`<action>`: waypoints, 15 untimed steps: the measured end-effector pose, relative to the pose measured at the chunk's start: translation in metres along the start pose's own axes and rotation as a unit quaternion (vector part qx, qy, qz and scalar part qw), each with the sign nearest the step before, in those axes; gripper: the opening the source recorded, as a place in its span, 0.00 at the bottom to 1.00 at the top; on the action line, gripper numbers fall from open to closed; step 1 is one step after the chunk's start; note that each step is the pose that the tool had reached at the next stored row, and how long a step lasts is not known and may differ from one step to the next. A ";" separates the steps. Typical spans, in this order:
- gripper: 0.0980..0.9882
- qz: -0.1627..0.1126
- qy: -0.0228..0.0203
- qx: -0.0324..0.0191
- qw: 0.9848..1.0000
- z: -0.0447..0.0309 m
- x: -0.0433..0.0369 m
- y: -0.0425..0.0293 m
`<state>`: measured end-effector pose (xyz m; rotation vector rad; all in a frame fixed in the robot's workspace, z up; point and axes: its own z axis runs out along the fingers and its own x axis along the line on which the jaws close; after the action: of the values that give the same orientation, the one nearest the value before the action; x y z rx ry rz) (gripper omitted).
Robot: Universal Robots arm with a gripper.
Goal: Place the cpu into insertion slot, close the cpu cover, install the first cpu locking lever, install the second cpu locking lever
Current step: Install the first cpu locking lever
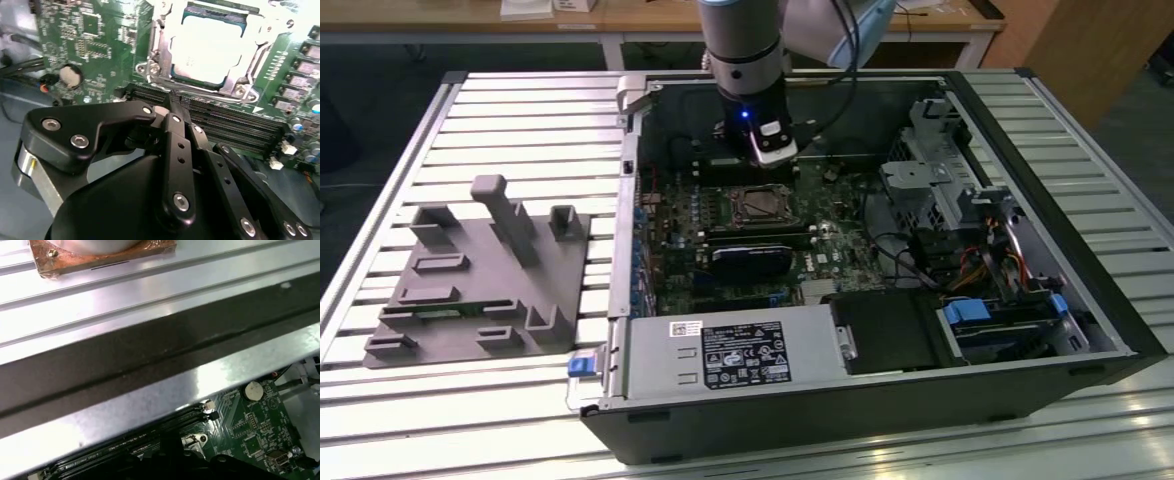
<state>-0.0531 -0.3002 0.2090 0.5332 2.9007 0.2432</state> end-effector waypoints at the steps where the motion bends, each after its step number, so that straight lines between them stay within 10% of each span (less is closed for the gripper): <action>1: 0.01 0.000 0.002 0.003 1.000 0.0004 -0.0011 0.0004; 8: 0.01 -0.001 0.016 0.027 1.000 0.0032 -0.0103 0.0035; 15: 0.01 -0.002 0.018 0.028 0.999 0.0026 -0.0119 -0.0034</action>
<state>-0.0428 -0.3074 0.2075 0.5361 2.9507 0.1735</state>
